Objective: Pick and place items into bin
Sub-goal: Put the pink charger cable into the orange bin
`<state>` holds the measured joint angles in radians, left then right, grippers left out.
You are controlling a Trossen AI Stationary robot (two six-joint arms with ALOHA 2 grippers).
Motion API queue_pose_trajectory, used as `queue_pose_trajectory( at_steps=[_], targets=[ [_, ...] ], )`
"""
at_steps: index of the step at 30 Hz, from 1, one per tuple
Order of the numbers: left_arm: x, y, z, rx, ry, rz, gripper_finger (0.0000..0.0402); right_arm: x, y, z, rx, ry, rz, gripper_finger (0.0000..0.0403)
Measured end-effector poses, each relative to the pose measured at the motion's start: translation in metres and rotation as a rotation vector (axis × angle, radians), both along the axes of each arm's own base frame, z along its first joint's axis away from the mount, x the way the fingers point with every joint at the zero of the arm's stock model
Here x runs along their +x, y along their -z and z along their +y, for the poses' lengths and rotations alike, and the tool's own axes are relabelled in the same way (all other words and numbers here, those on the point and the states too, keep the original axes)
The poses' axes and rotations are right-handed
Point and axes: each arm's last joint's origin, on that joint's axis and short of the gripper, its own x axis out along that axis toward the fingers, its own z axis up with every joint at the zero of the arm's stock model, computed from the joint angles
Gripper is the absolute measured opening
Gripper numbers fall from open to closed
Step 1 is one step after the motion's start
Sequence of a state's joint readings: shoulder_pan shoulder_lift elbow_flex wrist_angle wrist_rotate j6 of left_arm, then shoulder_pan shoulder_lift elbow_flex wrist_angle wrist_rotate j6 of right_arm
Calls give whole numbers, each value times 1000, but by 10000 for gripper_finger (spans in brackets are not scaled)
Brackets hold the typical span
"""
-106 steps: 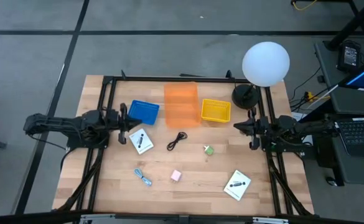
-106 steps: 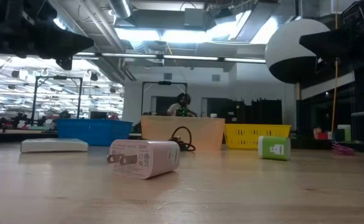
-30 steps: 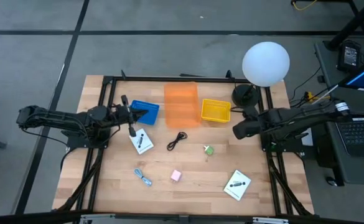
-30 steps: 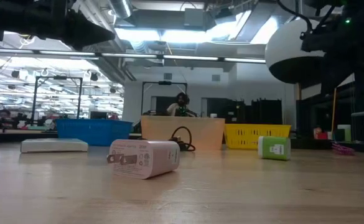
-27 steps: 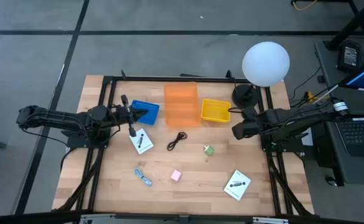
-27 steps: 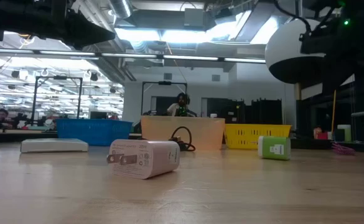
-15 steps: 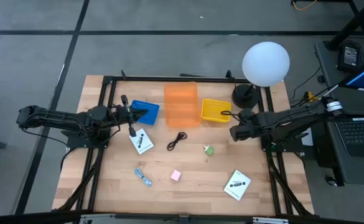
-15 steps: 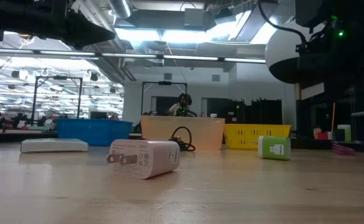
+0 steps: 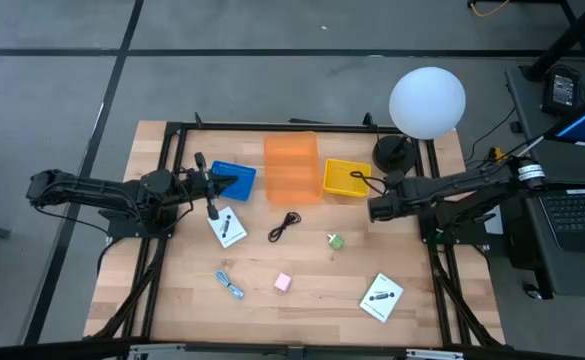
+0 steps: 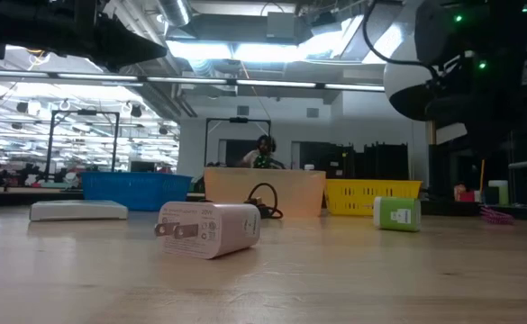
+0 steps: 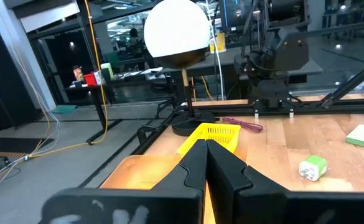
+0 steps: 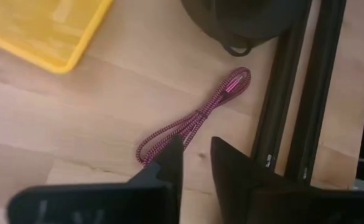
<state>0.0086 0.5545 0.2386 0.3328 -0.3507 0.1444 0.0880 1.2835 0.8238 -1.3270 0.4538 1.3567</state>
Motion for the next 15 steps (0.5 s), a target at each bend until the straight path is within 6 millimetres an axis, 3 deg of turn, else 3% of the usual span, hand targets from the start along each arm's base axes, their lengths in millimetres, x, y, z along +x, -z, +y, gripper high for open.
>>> queue_pose_trajectory(
  at_steps=[4,8,15],
  targets=[
    [0,0,0,-1,0,0,3,-1,4,-6,0,32,6,103],
    [0,0,0,0,2,0,3,-7,19,-12,5,96,4,132],
    [0,0,0,-2,3,-1,3,-13,43,-19,42,180,-36,152]
  ],
)
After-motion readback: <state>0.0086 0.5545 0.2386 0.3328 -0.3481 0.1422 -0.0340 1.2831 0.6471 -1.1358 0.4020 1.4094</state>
